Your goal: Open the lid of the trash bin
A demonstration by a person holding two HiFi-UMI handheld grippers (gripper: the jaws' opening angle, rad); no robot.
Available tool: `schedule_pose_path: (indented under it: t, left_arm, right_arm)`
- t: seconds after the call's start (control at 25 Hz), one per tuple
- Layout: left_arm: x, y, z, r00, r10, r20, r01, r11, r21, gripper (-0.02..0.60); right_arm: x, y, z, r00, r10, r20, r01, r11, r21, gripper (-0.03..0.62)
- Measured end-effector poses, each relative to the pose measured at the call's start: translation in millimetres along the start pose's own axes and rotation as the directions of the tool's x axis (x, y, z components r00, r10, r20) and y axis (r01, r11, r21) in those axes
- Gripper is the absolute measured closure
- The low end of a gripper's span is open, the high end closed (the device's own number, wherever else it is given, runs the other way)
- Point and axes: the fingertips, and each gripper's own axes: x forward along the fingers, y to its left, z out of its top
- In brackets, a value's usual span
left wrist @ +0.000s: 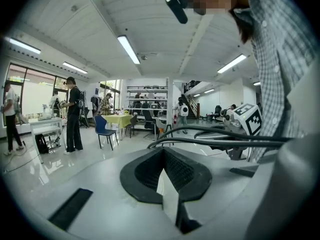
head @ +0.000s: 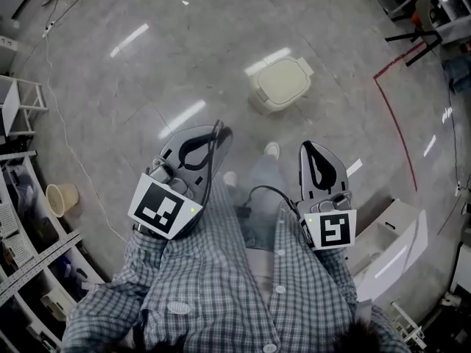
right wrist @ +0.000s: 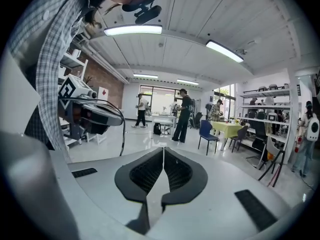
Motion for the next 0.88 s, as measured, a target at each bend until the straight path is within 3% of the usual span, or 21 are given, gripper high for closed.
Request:
schedule_pose_path:
  t: [0.2,0.4,0.88]
  left_arm:
    - [28,17,-4,0.999,0.044,-0.001,-0.044,0.997,-0.057,0.575]
    - [48,30,-8,0.996,0.08,-0.042,-0.085,0.987,-0.137,0.575]
    - [101,60,-54,0.986,0.128,-0.11,-0.147,0.97,-0.193,0.575]
  right_arm:
    - [21,-18,-8,0.998,0.055,0.017,-0.055,0.998,0.027,0.571]
    - [35,-38,-23,0.997,0.065,-0.045,-0.066,0.998,-0.019,0.571]
    - [87,-60,-64,0.978,0.174,-0.112,-0.182,0.982,-0.059,0.571]
